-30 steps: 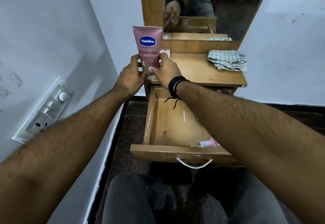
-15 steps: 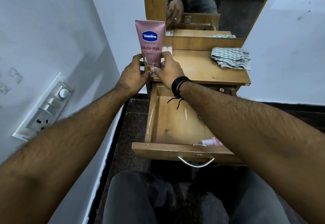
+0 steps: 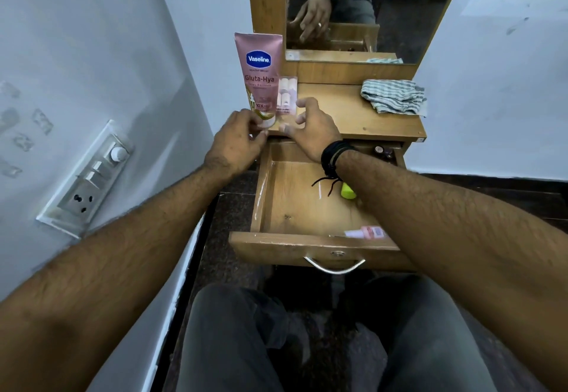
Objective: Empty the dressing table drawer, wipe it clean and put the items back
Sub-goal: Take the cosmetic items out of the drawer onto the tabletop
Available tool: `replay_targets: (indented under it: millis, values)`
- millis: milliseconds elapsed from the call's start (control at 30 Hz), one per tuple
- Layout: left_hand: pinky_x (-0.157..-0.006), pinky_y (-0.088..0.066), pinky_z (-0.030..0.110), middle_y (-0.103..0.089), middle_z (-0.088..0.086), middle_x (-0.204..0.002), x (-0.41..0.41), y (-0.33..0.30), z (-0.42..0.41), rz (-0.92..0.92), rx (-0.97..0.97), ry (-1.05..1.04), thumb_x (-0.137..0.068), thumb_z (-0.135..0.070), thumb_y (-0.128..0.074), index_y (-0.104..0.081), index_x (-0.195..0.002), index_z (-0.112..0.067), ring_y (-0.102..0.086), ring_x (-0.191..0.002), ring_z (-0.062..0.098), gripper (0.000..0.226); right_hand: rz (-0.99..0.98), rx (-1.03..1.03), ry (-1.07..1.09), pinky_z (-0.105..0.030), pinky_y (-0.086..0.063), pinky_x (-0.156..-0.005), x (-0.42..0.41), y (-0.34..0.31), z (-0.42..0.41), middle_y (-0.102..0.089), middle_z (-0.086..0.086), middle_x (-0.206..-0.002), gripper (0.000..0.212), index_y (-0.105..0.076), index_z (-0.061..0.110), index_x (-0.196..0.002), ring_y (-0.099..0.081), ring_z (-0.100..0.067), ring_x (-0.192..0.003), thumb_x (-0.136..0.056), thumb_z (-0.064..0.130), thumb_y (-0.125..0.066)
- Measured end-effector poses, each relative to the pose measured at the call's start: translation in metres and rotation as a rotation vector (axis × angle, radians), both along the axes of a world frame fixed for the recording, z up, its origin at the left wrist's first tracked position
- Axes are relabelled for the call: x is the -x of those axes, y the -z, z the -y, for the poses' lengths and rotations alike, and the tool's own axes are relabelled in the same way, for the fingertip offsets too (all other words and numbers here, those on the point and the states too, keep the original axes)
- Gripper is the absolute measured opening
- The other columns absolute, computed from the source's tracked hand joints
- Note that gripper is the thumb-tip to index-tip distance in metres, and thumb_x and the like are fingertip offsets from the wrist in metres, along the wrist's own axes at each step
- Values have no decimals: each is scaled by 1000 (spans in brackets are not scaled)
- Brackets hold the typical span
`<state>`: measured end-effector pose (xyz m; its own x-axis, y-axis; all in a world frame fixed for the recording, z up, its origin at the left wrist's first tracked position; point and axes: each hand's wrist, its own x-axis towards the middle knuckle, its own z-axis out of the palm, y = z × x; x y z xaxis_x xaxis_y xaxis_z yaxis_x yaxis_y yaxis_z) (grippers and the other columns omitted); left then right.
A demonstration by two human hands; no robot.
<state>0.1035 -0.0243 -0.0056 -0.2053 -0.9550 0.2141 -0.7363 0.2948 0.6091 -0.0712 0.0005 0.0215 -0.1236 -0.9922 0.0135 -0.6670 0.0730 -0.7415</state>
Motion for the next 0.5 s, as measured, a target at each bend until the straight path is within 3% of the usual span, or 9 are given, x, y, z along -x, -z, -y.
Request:
replay_targets:
  millis: [100,167,267,500]
  values:
    - [-81,-53,33,-67,-3,-103,23,0,-33,78,-85,141,-95,-33,-61,-65,-102,-25,-63,-92,16,11,-126,-87,-92,-31,-47,-83,20,-2,-30,-62,0,-110,44,-54,17,-130,-59,-18,-101,-91,30,-71]
    - [-83,-54,32,-69,-3,-103,43,4,-62,136,-131,242,-95,-31,-61,-69,-105,-22,-64,-94,16,15,-237,-170,-180,-33,-50,-85,36,1,-53,-66,0,-103,27,-62,17,-114,-60,-19,-97,-90,27,-70]
    - [-86,-54,33,-72,2,-104,60,13,-73,243,-226,323,-94,-27,-62,-70,-108,-19,-65,-96,20,19,-472,-285,-292,-30,-45,-72,40,5,-64,-65,-4,-87,7,-66,15,-89,-60,-25,-87,-88,22,-64]
    - [-82,-49,25,-72,-1,-98,115,34,-96,427,-471,473,-90,-28,-69,-75,-103,-19,-63,-91,17,17,-778,-585,-434,-24,-41,-53,65,20,-95,-64,-2,-74,28,-70,6,-106,-61,-21,-78,-82,16,-80]
